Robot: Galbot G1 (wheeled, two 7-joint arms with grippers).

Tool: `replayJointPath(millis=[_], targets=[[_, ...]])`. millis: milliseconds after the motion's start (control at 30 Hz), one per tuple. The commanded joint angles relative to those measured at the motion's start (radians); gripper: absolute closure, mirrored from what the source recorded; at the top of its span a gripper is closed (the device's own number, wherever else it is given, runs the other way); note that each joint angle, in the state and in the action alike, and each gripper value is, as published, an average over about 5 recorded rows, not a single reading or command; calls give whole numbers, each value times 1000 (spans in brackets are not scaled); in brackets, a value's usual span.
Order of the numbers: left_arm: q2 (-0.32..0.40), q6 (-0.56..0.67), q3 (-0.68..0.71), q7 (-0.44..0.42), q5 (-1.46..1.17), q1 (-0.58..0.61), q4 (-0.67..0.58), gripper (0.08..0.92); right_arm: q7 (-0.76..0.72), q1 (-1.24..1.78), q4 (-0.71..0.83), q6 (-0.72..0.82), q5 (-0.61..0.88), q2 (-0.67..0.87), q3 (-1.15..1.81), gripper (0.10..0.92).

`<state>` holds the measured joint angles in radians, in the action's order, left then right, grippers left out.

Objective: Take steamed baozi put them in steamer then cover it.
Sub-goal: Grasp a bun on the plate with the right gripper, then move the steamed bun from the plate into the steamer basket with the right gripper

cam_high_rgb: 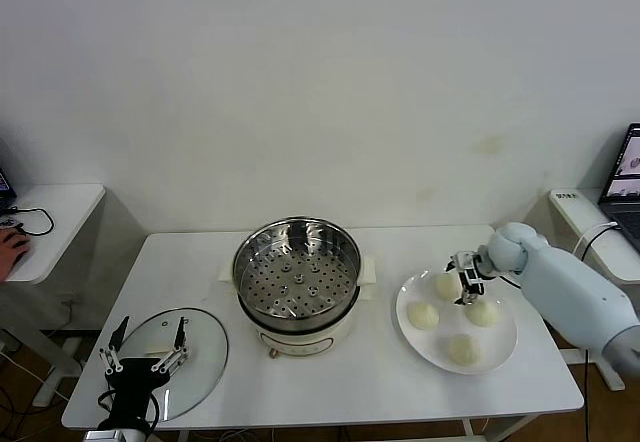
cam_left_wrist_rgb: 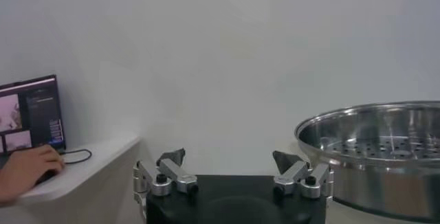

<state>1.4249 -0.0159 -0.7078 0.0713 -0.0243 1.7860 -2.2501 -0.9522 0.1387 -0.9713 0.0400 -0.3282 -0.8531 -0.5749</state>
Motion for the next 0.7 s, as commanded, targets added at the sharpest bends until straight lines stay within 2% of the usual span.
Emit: replayJointPath(millis=[33,267,467,700], targets=[[0,0,-1,0,0,0,2,177,12,-8,28,-4,-12,-21,-10,294],[-1,2,-2,1,-1,0,0,177,8,-9,22,-4,-15,-19,-8,441],[-2,3,-2,2,-2,3,-1,177,-19,-35,-24,2,19,10,-15,448],[-8,3,5,2,-4,4,5,177,-72,-197,-239,25,176,168,-103,445]])
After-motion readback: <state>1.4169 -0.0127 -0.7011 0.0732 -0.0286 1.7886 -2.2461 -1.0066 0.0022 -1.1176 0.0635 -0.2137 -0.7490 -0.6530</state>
